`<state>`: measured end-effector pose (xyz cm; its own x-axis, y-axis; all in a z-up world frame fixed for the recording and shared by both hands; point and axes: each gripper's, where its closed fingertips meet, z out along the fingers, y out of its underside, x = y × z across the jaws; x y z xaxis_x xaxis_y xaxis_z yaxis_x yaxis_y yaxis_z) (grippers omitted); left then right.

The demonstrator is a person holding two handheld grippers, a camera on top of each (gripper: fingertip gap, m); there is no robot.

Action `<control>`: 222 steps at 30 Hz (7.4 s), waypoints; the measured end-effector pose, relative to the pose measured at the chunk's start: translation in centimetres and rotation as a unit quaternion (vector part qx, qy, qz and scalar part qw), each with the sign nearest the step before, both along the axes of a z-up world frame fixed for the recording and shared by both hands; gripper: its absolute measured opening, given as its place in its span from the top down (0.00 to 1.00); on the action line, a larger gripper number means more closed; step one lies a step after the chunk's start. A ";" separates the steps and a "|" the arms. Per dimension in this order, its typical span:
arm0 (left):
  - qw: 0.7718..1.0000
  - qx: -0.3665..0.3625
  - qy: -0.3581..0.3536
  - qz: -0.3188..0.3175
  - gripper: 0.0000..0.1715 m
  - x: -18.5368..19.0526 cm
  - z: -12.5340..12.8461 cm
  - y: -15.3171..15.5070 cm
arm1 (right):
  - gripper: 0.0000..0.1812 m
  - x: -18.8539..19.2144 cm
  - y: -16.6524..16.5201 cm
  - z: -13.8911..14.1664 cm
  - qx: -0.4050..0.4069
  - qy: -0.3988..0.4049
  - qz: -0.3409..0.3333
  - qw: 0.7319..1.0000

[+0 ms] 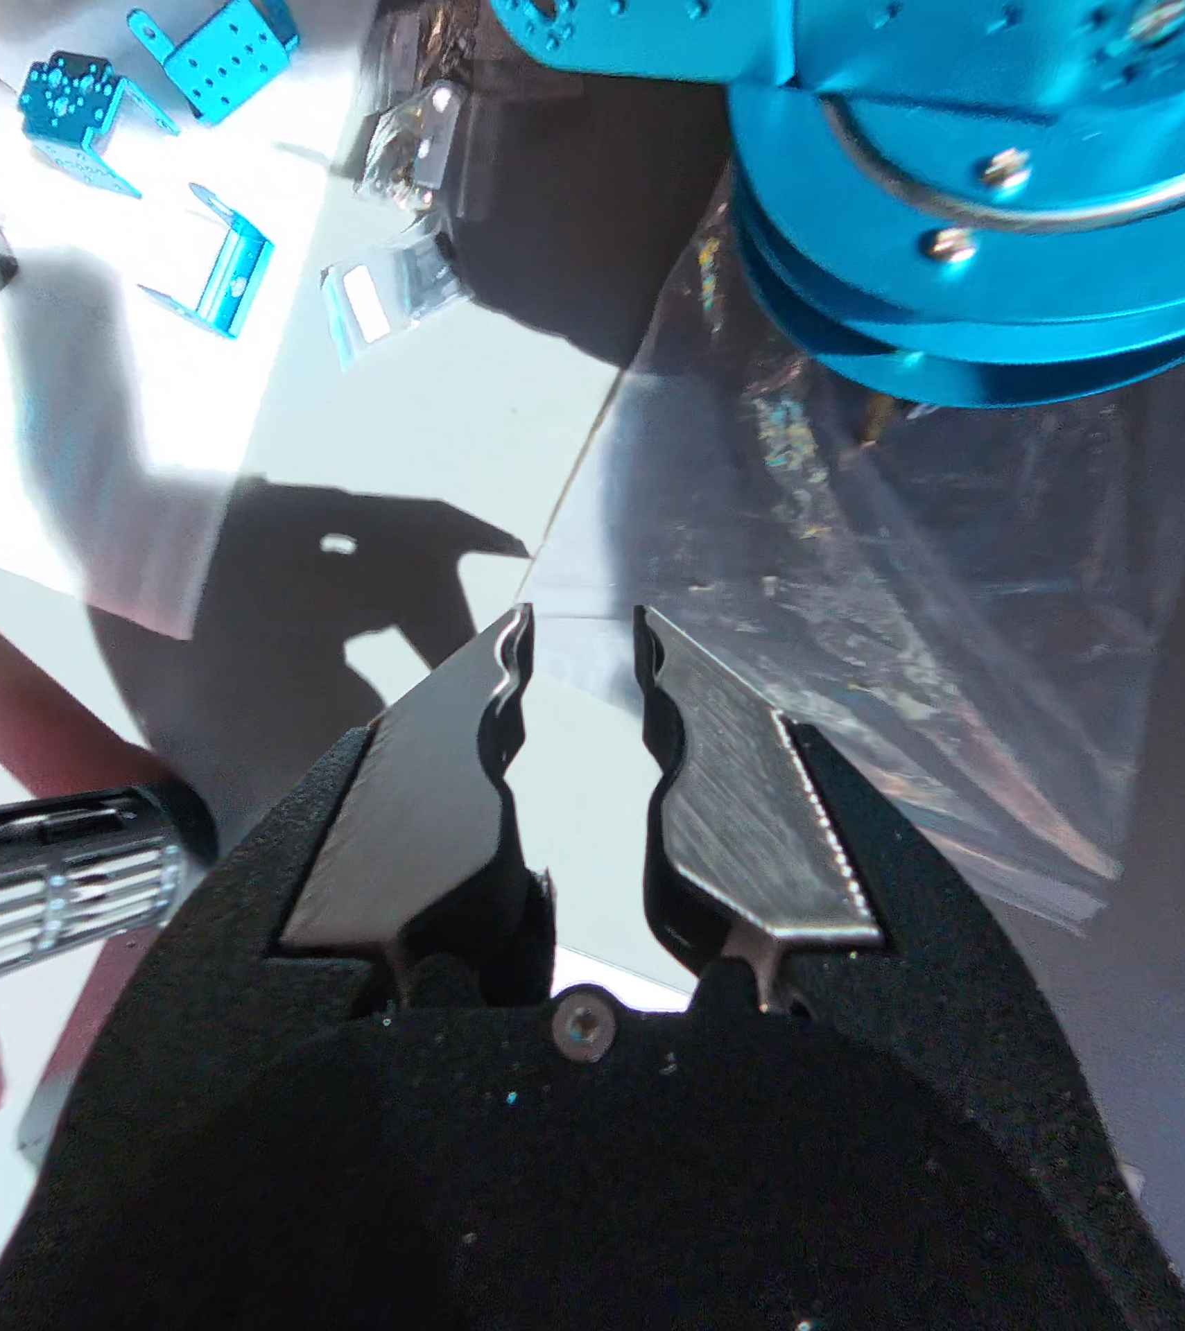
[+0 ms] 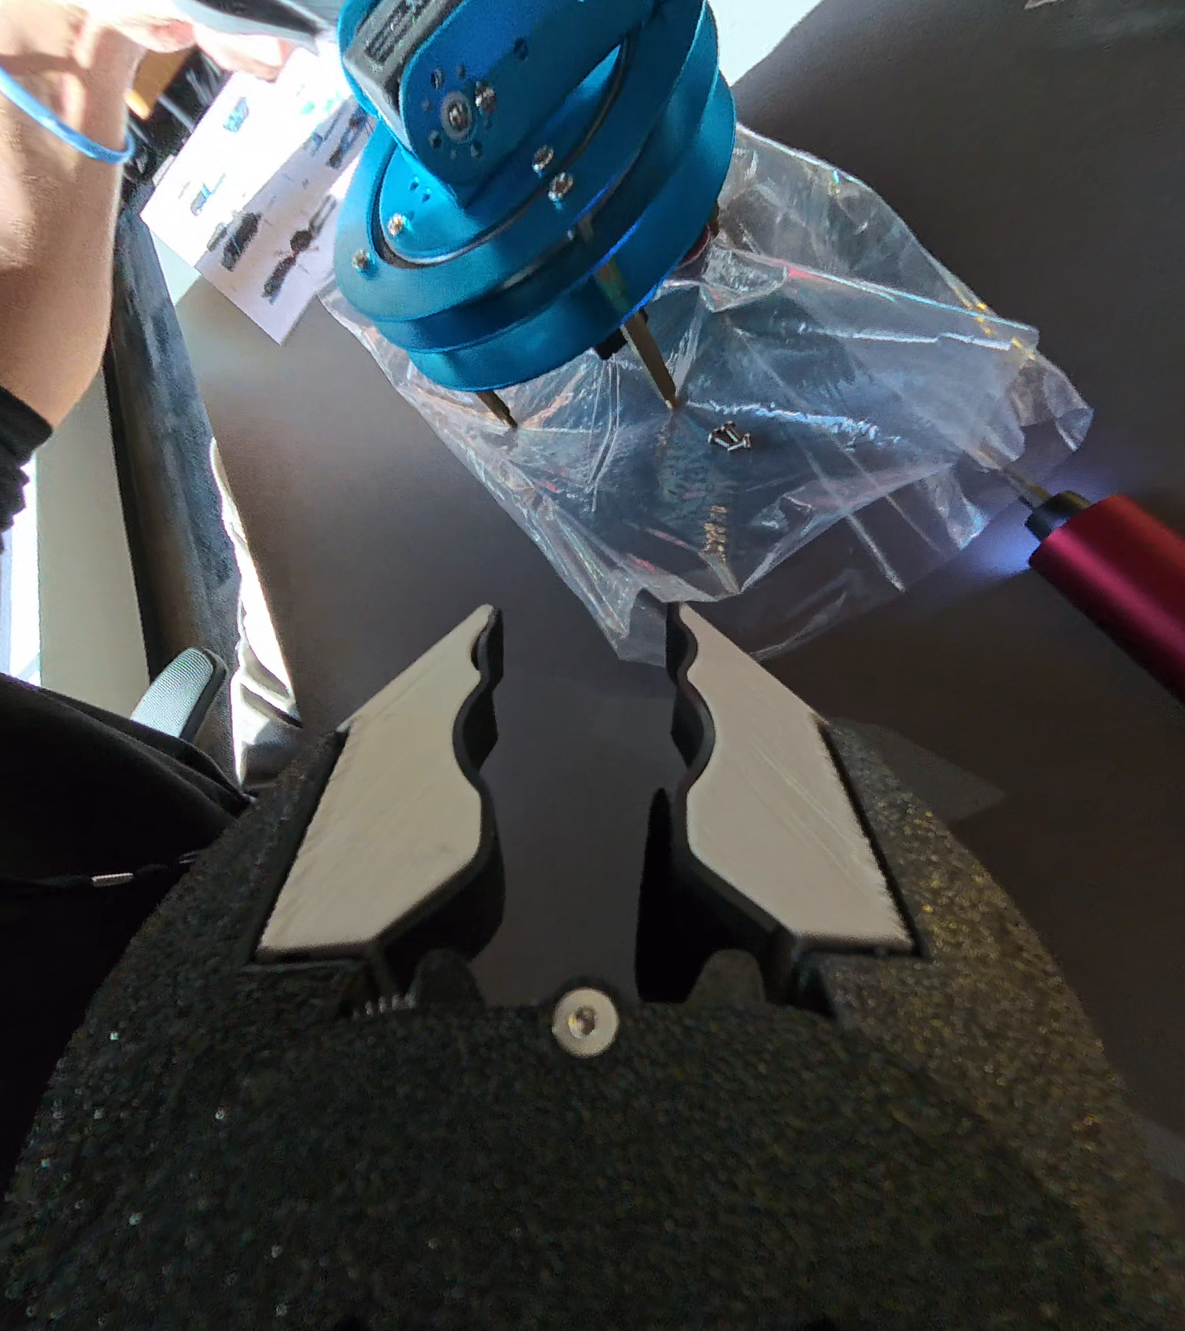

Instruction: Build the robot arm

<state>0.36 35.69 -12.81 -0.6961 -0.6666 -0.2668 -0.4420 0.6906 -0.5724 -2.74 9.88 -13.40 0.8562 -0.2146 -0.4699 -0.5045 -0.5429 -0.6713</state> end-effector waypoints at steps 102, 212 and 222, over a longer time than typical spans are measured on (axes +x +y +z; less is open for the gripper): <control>0.982 -0.089 0.041 -0.160 0.47 -3.7 1.4 -12.1 | 0.45 2.0 8.0 -0.1 -0.108 -0.259 0.269 0.921; 0.987 -0.133 0.083 -0.043 0.96 -6.7 -3.3 -0.3 | 0.74 8.3 -1.1 3.0 0.090 -0.187 0.111 0.972; 0.993 -0.102 0.044 -0.044 1.00 -6.9 -3.3 0.0 | 0.77 8.1 -1.1 3.5 0.101 -0.181 0.111 0.972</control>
